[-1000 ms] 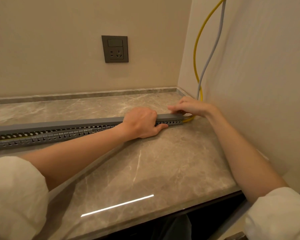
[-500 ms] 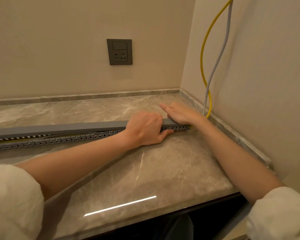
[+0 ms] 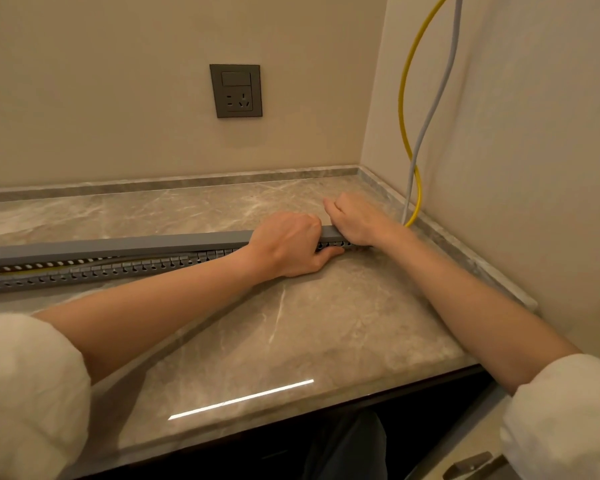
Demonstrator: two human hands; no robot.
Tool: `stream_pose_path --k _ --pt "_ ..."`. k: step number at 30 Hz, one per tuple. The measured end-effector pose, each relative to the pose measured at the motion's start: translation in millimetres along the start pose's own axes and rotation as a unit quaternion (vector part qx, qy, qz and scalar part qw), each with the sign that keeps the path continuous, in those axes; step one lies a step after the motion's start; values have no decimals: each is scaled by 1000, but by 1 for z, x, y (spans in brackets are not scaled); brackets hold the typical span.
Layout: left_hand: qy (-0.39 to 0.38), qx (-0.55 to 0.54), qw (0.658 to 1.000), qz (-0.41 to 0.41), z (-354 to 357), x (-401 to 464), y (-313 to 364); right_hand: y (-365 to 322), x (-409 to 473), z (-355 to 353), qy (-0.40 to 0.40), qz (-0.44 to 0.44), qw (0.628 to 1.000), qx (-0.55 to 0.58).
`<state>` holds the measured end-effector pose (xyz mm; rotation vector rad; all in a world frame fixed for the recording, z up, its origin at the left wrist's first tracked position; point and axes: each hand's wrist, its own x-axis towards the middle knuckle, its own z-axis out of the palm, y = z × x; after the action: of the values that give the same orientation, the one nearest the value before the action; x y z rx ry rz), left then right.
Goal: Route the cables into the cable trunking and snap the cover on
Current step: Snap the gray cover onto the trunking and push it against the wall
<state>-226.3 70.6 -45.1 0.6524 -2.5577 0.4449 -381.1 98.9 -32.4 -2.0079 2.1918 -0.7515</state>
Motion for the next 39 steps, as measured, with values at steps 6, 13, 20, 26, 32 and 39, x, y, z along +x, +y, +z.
stream_pose_path --k 6,13,20,26,32,39 --pt "-15 -4 1000 0 0 1 -2 2 -1 3 -3 6 1000 -25" --pt "3 9 1000 3 0 -3 -1 2 10 -2 -55 43 997 12" --pt "-50 -27 998 11 -1 5 -11 6 10 -11 -103 103 983 111" --pt "-199 -106 974 -32 -9 22 -20 12 5 -20 -128 117 972 159" --pt "-300 -287 907 -71 -22 19 -42 15 8 -14 -61 88 988 108" --pt "-372 -344 849 -151 -35 12 -63 13 8 -7 78 10 995 63"
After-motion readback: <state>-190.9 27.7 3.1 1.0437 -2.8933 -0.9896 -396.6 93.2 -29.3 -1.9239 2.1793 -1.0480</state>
